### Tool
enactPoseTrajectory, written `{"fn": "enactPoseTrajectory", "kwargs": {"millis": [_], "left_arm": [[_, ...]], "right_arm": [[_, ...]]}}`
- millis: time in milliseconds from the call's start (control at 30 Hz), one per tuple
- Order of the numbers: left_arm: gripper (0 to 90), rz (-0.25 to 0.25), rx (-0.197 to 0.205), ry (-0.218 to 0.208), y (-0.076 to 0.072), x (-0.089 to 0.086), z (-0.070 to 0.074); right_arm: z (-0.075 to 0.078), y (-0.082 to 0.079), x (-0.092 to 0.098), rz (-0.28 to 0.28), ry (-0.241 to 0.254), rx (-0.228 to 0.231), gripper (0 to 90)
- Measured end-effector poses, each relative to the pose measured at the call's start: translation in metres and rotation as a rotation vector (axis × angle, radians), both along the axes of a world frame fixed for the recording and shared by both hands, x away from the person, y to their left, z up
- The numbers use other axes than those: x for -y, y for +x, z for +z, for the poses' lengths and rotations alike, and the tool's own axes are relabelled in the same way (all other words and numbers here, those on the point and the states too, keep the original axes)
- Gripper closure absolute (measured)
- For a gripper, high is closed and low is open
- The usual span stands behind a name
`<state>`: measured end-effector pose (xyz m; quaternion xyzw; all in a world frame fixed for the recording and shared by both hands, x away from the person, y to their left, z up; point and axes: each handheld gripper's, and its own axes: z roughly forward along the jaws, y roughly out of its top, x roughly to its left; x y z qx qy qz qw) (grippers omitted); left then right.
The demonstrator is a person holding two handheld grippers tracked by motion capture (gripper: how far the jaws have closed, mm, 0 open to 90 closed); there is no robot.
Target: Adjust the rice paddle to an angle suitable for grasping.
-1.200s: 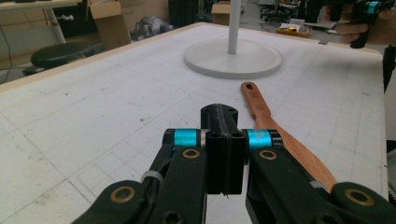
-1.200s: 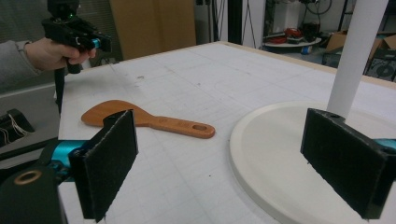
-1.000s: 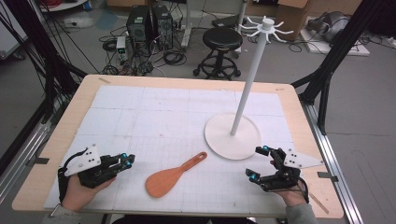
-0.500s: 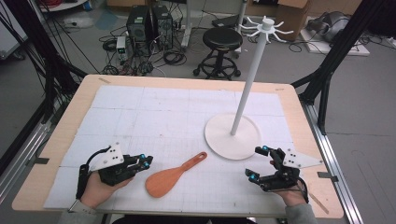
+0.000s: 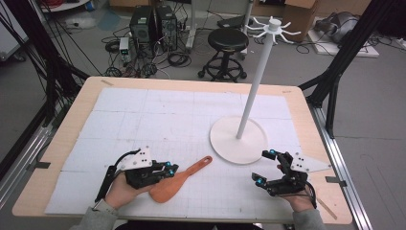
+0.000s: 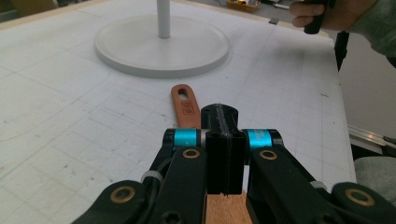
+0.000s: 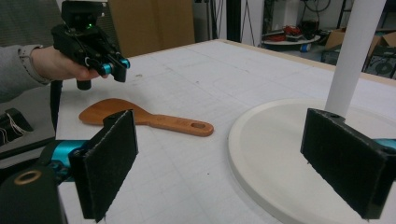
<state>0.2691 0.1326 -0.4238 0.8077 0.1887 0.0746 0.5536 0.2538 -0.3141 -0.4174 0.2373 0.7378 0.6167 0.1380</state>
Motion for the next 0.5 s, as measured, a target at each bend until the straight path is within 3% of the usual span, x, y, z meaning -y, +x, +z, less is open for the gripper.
{"fn": "enactPoseTrajectory", "kwargs": {"millis": [267, 500], "left_arm": [[89.6, -0.021, -0.057, 0.092, 0.001, 0.018, -0.005], [89.6, -0.05, -0.084, 0.132, 0.005, 0.029, -0.01]], "right_arm": [[-0.001, 0.001, 0.0, -0.001, 0.0, -0.006, 9.7], [-0.002, 0.001, -0.001, 0.002, -0.008, -0.012, 9.7]]}}
